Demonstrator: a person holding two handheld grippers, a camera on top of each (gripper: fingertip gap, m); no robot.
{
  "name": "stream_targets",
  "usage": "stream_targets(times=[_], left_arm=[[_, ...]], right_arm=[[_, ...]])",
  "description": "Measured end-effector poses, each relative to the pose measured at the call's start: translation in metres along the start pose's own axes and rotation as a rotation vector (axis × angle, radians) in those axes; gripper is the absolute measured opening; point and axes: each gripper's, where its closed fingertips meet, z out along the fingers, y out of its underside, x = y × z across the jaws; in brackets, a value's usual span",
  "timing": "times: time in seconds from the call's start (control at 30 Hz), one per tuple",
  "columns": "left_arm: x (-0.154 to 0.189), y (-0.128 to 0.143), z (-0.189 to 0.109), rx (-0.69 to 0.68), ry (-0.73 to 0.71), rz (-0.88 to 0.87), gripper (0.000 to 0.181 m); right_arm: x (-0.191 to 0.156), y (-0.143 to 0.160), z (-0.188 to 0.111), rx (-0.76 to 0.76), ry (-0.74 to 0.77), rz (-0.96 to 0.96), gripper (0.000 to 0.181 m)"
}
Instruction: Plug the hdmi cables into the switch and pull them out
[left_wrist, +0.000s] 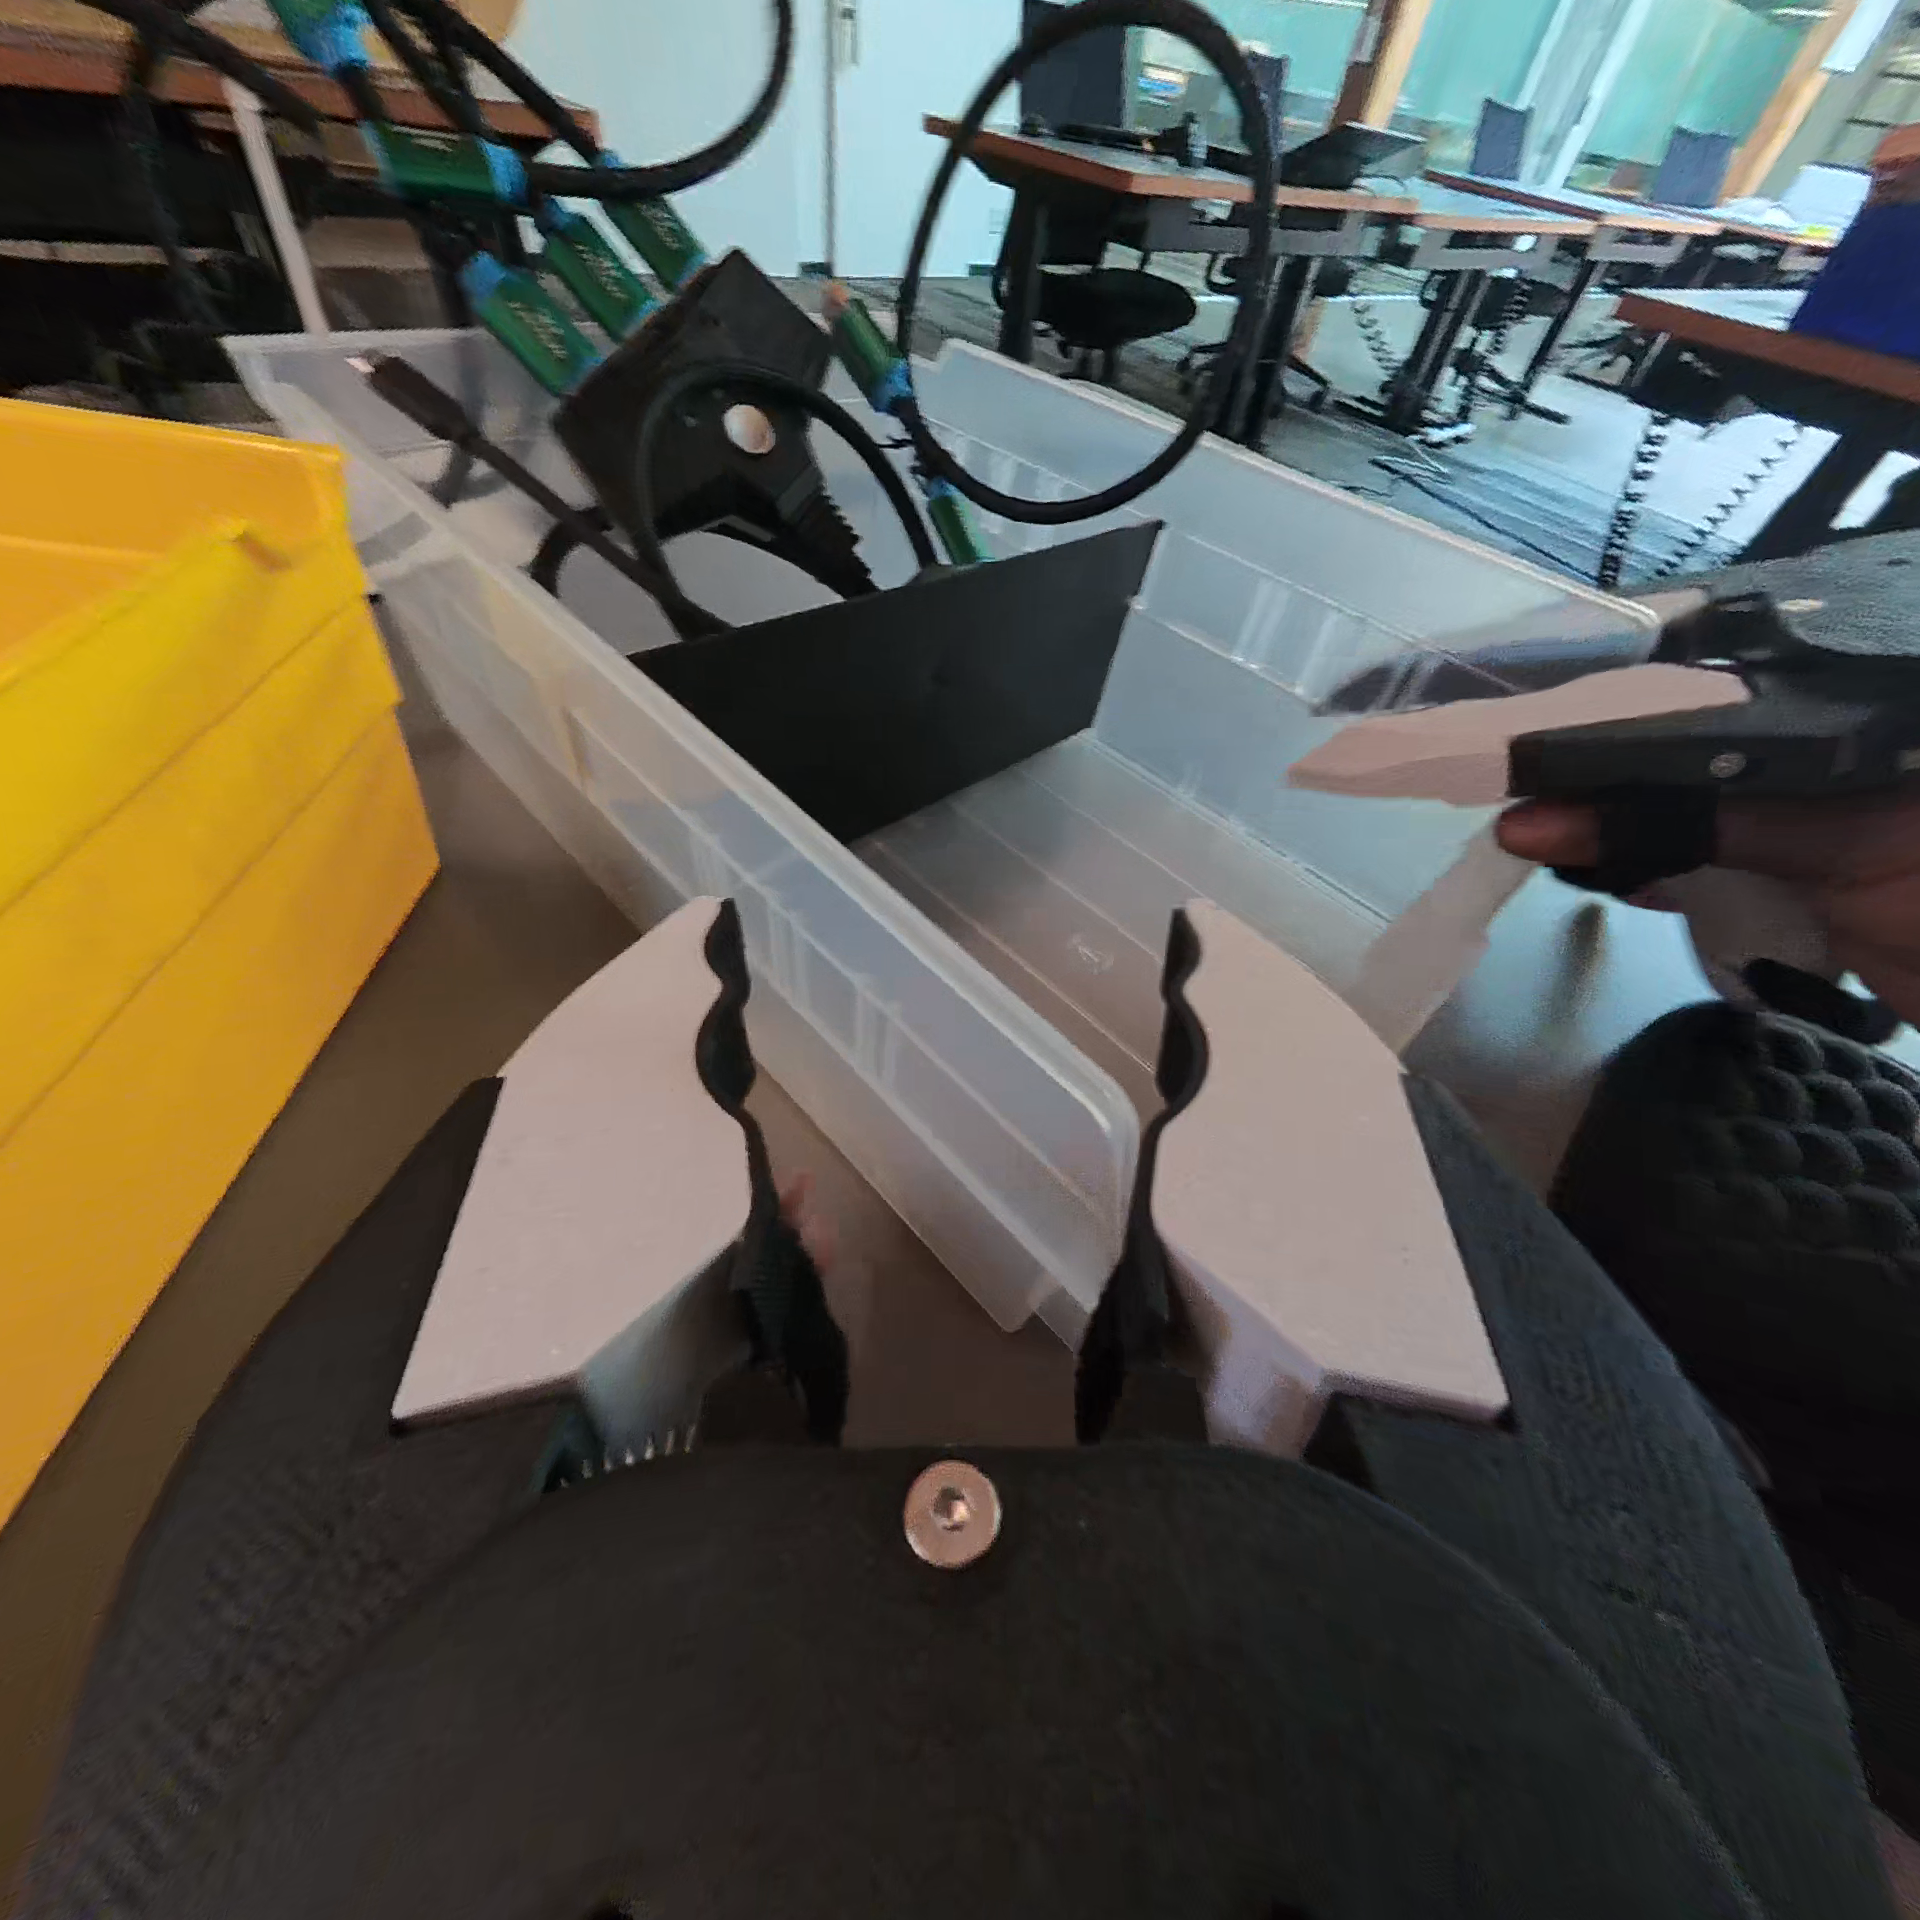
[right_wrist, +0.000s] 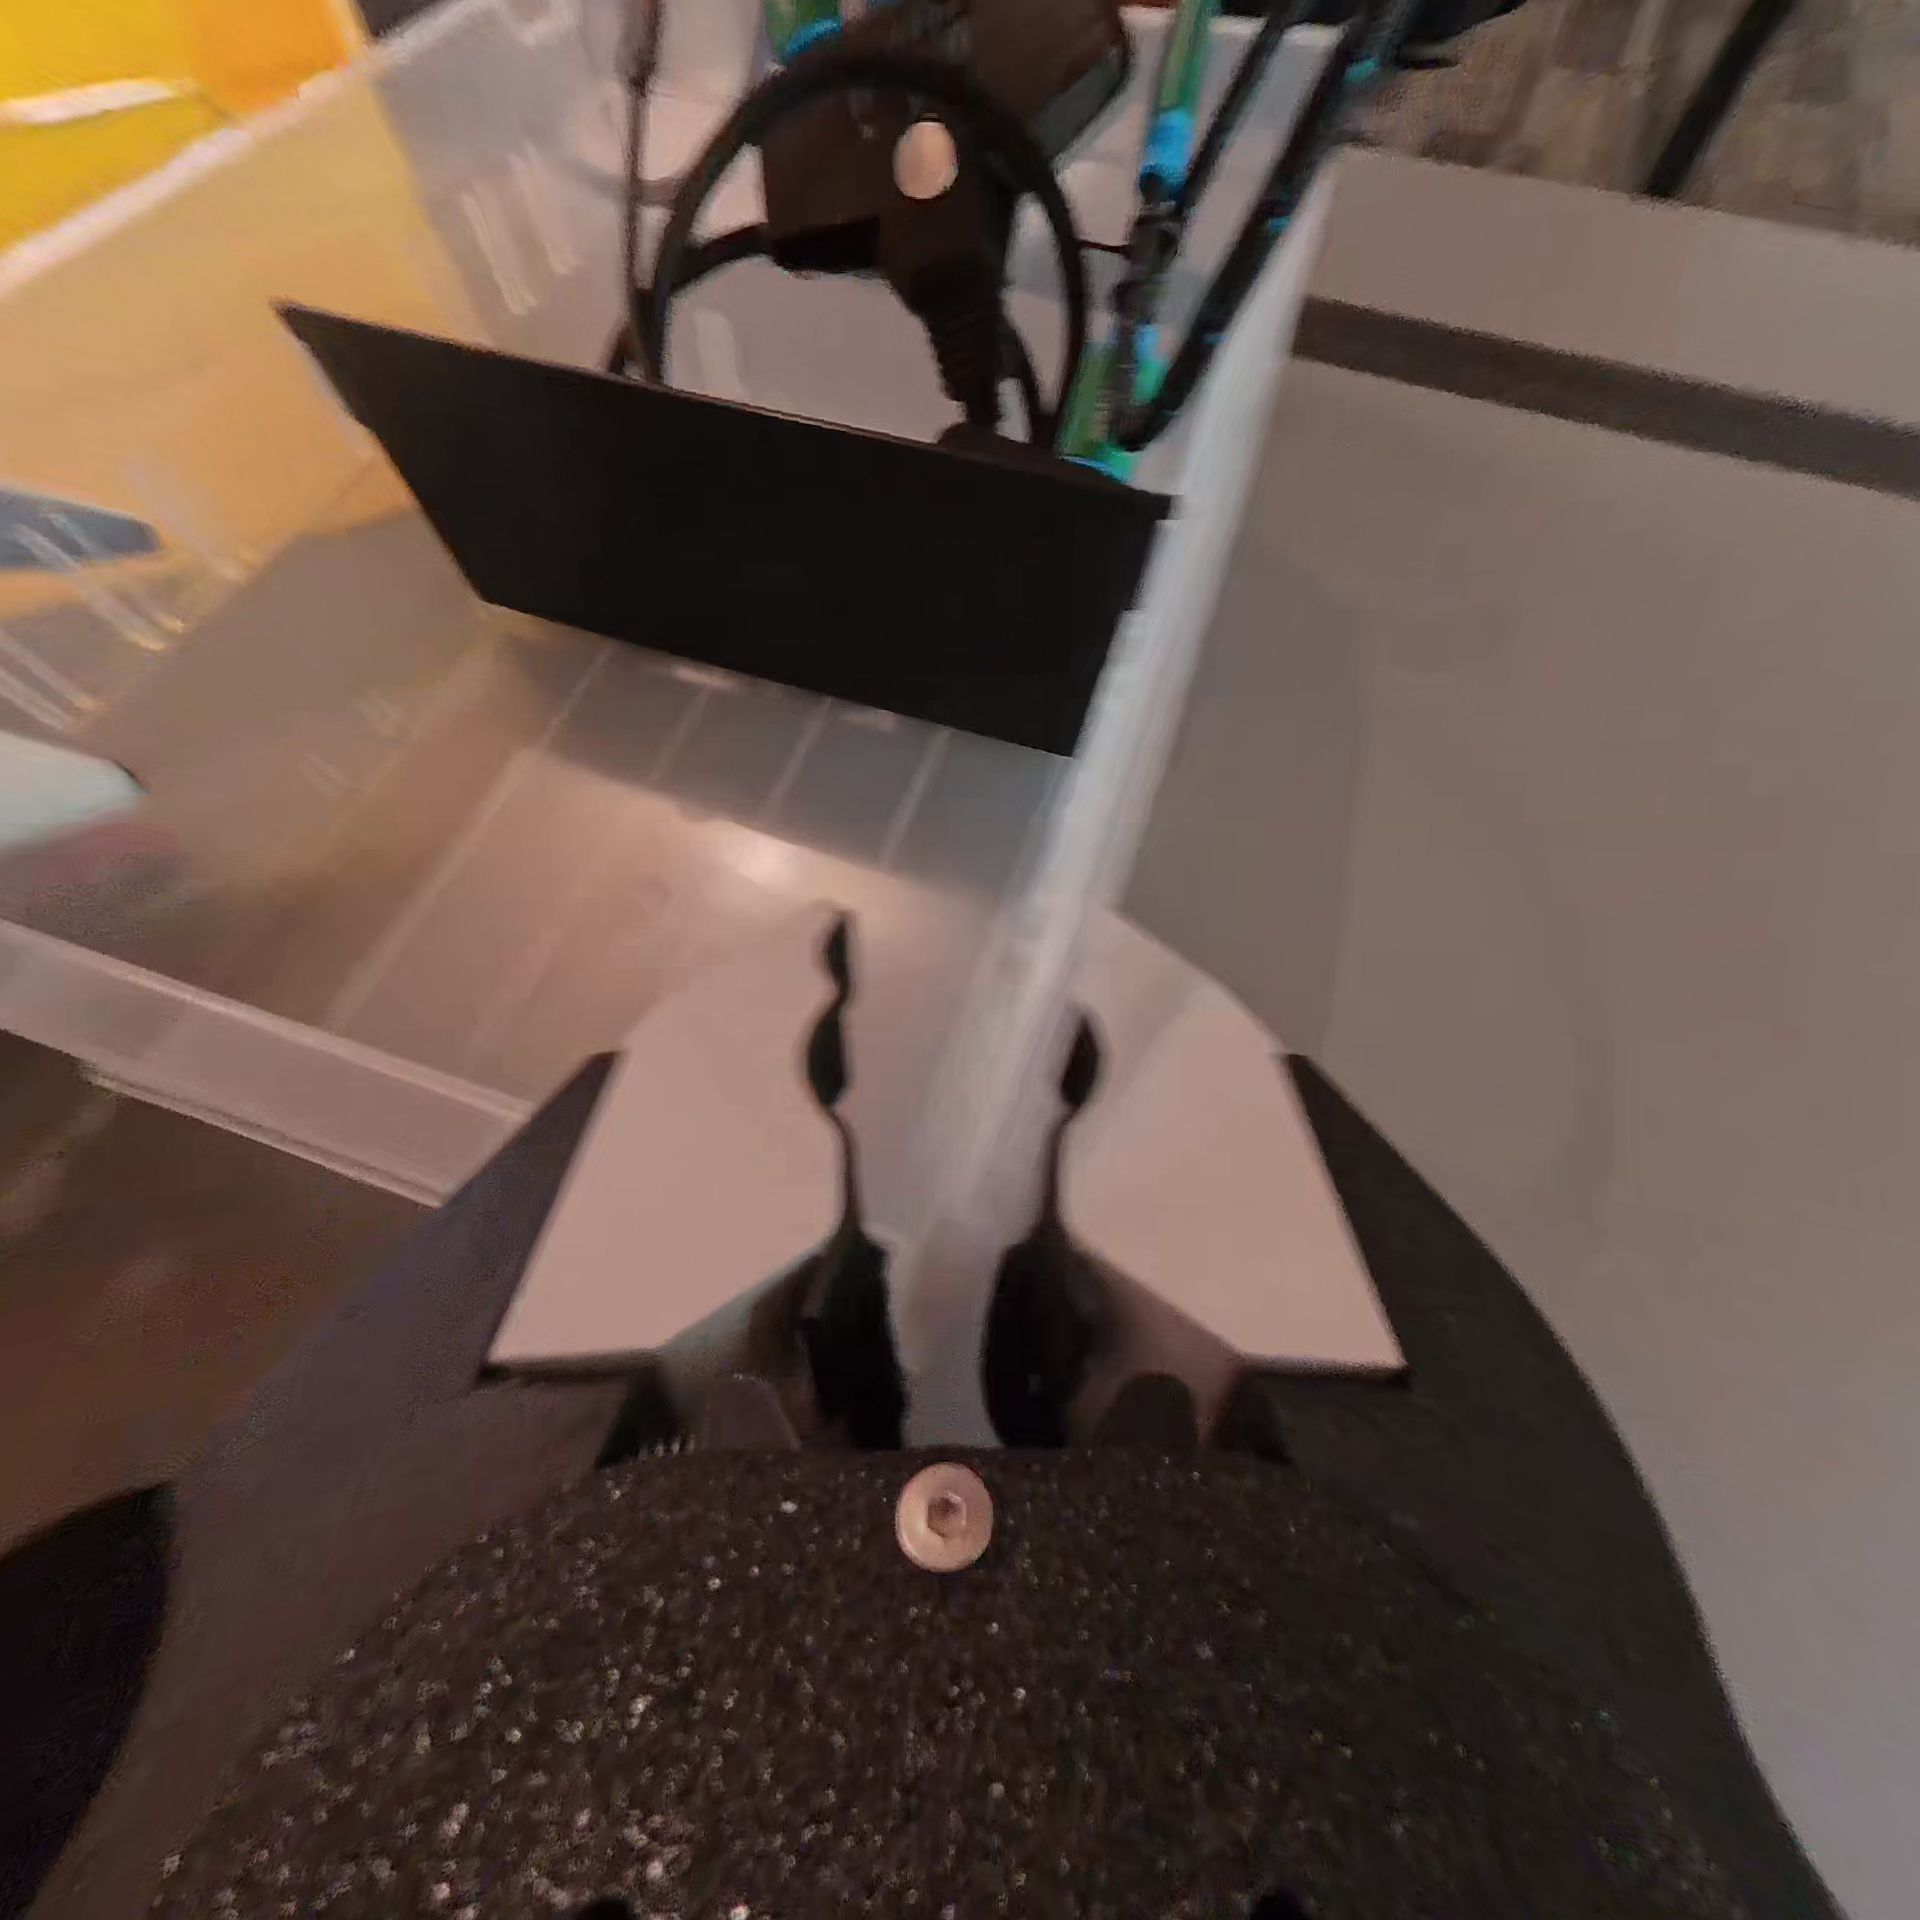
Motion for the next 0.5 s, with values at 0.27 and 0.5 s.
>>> stream_targets(times=[0.27, 0.5], left_arm=[[-0.001, -0.023, -0.015, 0.127, -0.08, 0.05, 0.033], [0.017, -0.07, -0.038, 0.278, -0.086, 0.186, 0.027]], right_arm=[[0.009, -0.002, -0.034, 0.007, 0.267, -0.114, 0.009], [0.009, -0.035, -0.074, 0.107, 0.364, -0.099, 0.006]])
